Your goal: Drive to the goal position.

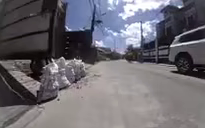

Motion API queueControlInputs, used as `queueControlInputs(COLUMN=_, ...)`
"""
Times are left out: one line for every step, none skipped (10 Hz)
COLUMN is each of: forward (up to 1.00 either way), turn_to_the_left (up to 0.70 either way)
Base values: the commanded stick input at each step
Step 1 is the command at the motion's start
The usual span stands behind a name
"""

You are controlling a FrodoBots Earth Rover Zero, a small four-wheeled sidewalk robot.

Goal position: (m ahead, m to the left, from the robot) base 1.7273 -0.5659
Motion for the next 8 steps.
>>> queueControlInputs(forward=1.0, turn_to_the_left=-0.4)
queueControlInputs(forward=1.0, turn_to_the_left=-0.4)
queueControlInputs(forward=1.0, turn_to_the_left=-0.4)
queueControlInputs(forward=1.0, turn_to_the_left=-0.4)
queueControlInputs(forward=1.0, turn_to_the_left=-0.4)
queueControlInputs(forward=1.0, turn_to_the_left=-0.4)
queueControlInputs(forward=1.0, turn_to_the_left=-0.38)
queueControlInputs(forward=1.0, turn_to_the_left=-0.34)
